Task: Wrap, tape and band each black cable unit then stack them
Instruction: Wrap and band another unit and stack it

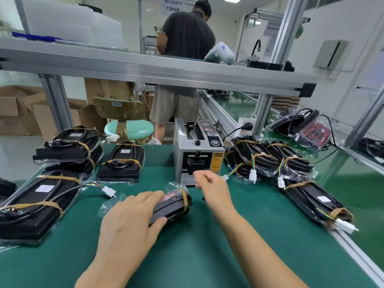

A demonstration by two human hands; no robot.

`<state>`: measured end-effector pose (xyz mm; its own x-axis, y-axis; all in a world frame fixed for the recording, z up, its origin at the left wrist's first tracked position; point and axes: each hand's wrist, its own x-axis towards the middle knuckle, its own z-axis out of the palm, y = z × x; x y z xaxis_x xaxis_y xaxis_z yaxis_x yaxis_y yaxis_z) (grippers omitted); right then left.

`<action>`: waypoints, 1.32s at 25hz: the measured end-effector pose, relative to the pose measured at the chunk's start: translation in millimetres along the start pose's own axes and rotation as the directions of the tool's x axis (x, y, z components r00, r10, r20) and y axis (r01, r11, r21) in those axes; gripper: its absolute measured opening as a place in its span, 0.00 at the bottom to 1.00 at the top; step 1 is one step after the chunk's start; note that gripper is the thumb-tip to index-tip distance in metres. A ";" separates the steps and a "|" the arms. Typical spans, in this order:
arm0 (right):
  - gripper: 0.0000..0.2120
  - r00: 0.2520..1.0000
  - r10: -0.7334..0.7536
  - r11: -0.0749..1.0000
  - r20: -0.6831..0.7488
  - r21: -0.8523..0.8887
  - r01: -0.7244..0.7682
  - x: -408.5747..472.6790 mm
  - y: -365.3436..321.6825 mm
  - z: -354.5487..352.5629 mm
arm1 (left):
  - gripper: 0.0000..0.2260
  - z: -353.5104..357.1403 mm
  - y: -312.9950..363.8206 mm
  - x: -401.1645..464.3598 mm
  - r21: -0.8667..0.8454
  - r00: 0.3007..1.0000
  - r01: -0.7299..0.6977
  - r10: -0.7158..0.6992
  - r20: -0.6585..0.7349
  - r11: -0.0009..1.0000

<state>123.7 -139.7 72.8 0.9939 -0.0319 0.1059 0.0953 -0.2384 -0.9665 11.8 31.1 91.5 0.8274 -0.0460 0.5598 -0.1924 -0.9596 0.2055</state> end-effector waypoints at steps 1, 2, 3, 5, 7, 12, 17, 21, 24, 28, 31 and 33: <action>0.11 0.993 0.038 0.999 -0.107 -0.005 -0.039 6.2 0.3 -2.7 | 0.25 0.7 -0.4 0.9 0.022 1.000 -0.001 0.001 -0.003 1.000; 0.11 0.981 0.078 0.997 -0.176 0.005 -0.078 12.3 -0.8 -4.3 | 0.24 1.1 -1.0 1.5 0.041 1.000 -0.002 0.002 -0.005 0.999; 0.11 0.969 0.115 0.993 -0.218 0.023 -0.113 18.2 -3.2 -4.7 | 0.24 0.7 -1.0 2.5 0.054 1.000 0.001 -0.001 -0.003 0.999; 0.10 0.944 0.183 0.983 -0.275 0.057 -0.174 29.3 -8.9 -1.8 | 0.21 -0.5 1.2 3.7 0.062 1.000 0.027 -0.028 0.004 0.998; 0.12 0.917 0.249 0.968 -0.313 0.121 -0.221 39.5 -12.7 2.7 | 0.16 -1.7 4.3 3.2 0.037 0.998 0.065 -0.065 0.009 0.997; 0.13 0.860 0.312 0.950 -0.403 0.159 -0.270 60.8 -10.9 15.8 | 0.09 -1.8 7.8 3.1 -0.039 0.983 0.182 -0.181 0.017 0.983; 0.13 0.817 0.433 0.900 -0.382 0.240 -0.365 77.3 -9.6 21.8 | 0.03 -5.4 10.8 4.6 -0.113 0.972 0.233 -0.234 0.003 0.966; 0.08 0.775 0.529 0.824 -0.346 0.429 -0.370 69.3 -21.8 24.7 | 0.08 -6.3 11.5 8.3 -0.111 0.956 0.294 -0.290 0.046 0.950; 0.06 0.905 0.409 0.862 -0.122 0.378 -0.338 20.7 -37.3 12.6 | 0.10 -6.8 10.9 12.8 -0.065 0.940 0.341 -0.338 0.047 0.938; 0.10 0.981 0.150 0.923 0.125 0.337 -0.184 -51.9 -34.1 4.5 | 0.04 -4.4 15.1 14.7 -0.073 0.978 0.208 -0.210 -0.023 0.975; 0.07 0.988 0.084 0.913 0.126 0.387 -0.127 -68.7 -25.8 9.5 | 0.05 0.5 14.1 15.5 -0.102 0.992 0.119 -0.123 -0.040 0.988; 0.05 0.987 0.071 0.876 0.141 0.465 -0.129 -69.5 -23.4 14.7 | 0.05 2.0 9.9 13.9 -0.128 0.998 0.053 -0.058 -0.034 0.990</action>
<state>53.2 -117.7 84.7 0.9961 0.0882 0.0029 -0.0191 0.2466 -0.9689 22.4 20.4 99.7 0.8190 0.0192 0.5735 -0.2139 -0.9172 0.3362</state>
